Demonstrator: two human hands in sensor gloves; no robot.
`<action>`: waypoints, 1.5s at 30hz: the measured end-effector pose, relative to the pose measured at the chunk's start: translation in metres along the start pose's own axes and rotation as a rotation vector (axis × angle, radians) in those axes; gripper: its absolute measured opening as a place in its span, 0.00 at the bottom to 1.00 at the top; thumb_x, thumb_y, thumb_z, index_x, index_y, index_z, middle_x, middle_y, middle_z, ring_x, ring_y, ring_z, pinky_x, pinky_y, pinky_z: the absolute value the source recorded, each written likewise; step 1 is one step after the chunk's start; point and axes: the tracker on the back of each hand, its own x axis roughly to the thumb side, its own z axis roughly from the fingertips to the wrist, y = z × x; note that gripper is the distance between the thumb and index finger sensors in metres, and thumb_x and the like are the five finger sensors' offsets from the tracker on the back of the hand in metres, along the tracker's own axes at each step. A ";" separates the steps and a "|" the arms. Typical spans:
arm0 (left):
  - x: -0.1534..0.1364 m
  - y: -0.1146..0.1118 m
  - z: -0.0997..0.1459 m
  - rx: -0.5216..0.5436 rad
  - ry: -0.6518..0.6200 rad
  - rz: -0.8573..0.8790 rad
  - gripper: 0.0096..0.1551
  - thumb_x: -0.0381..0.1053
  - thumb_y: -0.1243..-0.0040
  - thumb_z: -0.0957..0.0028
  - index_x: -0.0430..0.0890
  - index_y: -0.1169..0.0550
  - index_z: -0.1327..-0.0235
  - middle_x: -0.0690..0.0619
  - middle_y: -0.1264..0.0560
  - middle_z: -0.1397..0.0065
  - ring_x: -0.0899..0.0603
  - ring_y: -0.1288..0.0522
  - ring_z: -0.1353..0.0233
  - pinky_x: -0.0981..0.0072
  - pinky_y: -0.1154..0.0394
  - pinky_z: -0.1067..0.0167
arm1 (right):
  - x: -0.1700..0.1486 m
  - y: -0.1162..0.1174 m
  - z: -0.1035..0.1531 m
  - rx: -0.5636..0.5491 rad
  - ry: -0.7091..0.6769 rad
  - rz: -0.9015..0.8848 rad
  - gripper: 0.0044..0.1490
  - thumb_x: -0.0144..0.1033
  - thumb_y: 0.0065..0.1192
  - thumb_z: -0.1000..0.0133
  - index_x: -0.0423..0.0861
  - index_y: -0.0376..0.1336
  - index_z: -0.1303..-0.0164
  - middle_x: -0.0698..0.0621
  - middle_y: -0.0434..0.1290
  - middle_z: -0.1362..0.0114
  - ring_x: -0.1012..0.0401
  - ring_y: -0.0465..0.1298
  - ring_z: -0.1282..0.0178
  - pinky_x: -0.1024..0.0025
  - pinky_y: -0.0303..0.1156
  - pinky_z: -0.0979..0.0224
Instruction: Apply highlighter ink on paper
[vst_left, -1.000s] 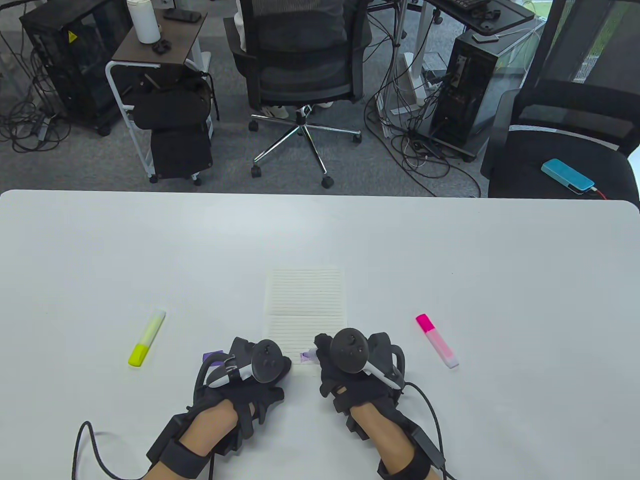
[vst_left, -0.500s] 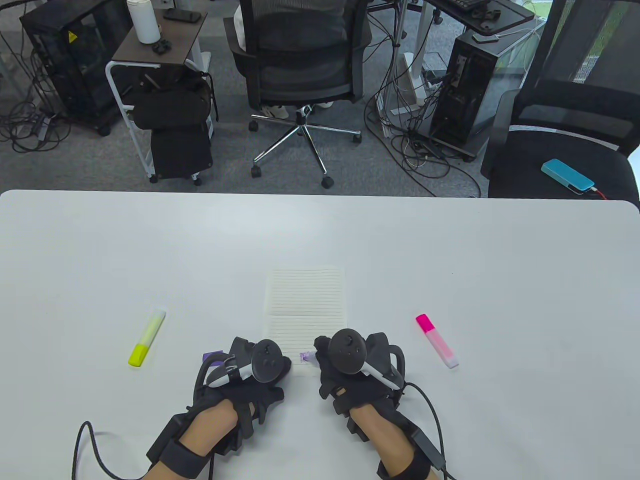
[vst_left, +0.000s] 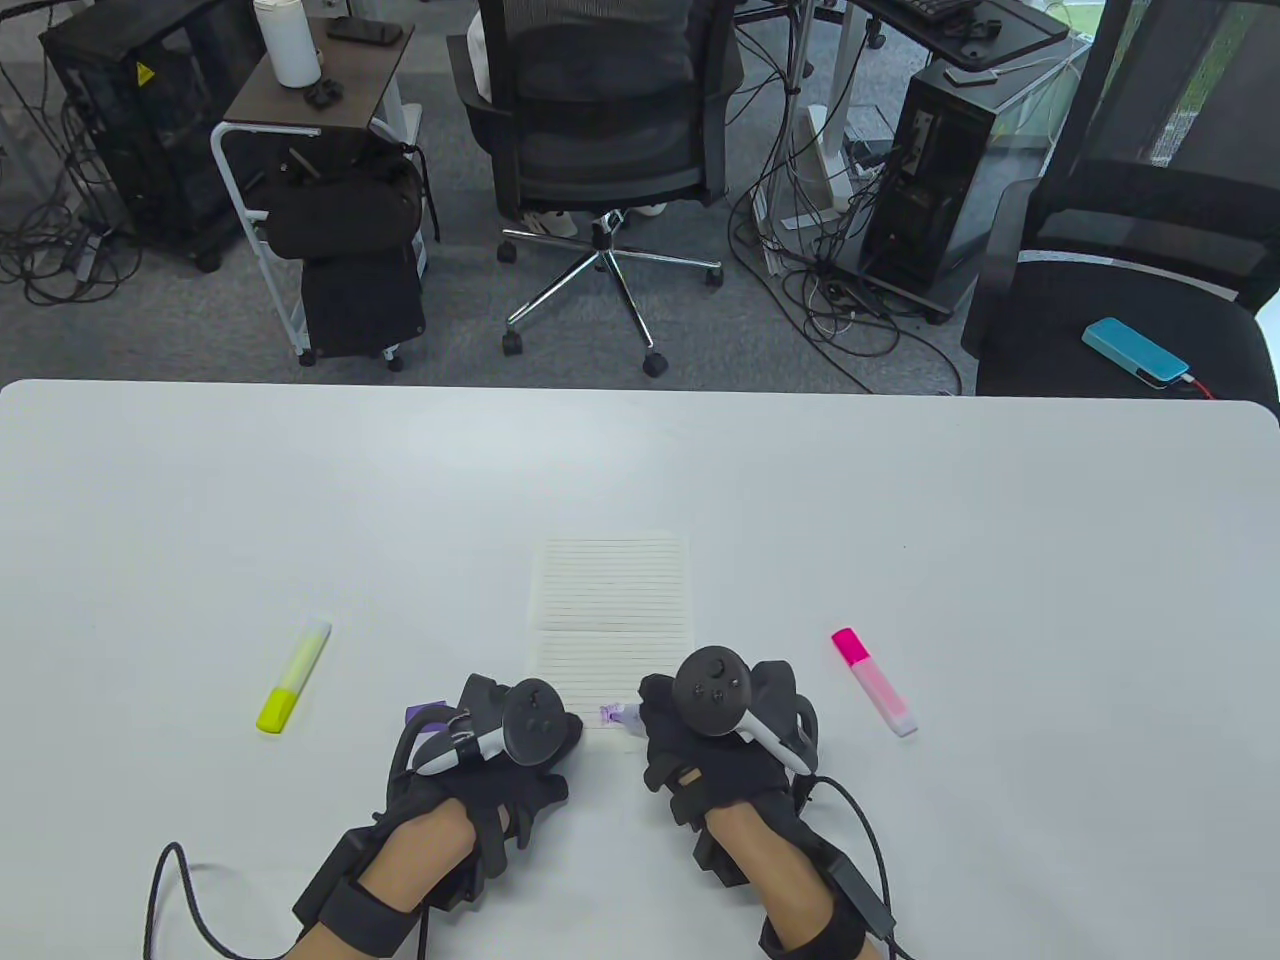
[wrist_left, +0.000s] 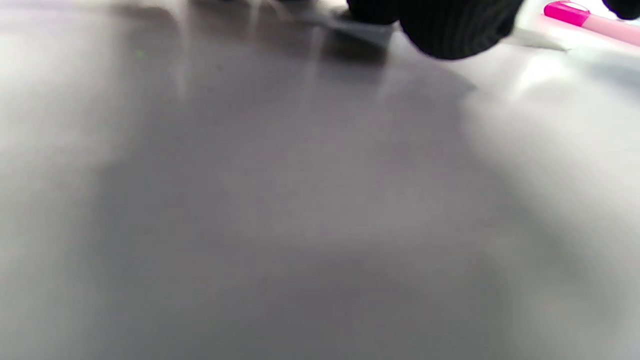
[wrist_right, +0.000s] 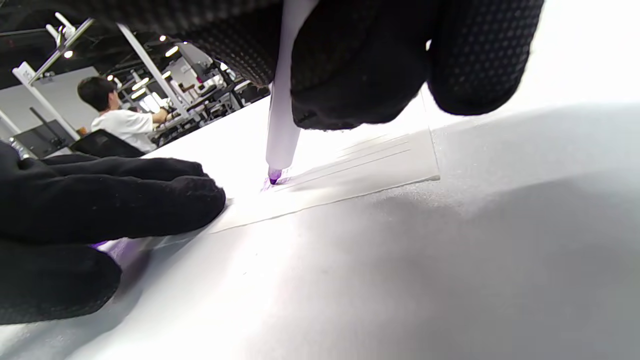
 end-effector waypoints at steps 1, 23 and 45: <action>0.000 0.000 0.000 0.000 0.001 -0.001 0.40 0.62 0.44 0.54 0.61 0.42 0.26 0.53 0.53 0.17 0.33 0.54 0.19 0.32 0.53 0.27 | -0.001 0.002 -0.001 -0.022 0.010 -0.005 0.24 0.39 0.60 0.32 0.45 0.65 0.27 0.41 0.79 0.43 0.54 0.81 0.61 0.47 0.76 0.40; 0.000 0.000 0.000 0.001 0.001 0.000 0.40 0.62 0.44 0.54 0.61 0.42 0.26 0.53 0.53 0.18 0.33 0.54 0.19 0.32 0.53 0.27 | 0.012 -0.001 0.002 -0.008 -0.043 0.119 0.24 0.39 0.60 0.33 0.47 0.66 0.27 0.41 0.79 0.42 0.53 0.80 0.60 0.46 0.75 0.38; 0.000 0.000 0.000 -0.001 0.001 -0.003 0.40 0.62 0.44 0.54 0.61 0.42 0.26 0.53 0.53 0.18 0.33 0.54 0.19 0.32 0.54 0.27 | 0.010 -0.001 0.002 -0.039 -0.045 0.140 0.24 0.40 0.60 0.33 0.48 0.66 0.27 0.41 0.78 0.42 0.53 0.80 0.59 0.46 0.74 0.37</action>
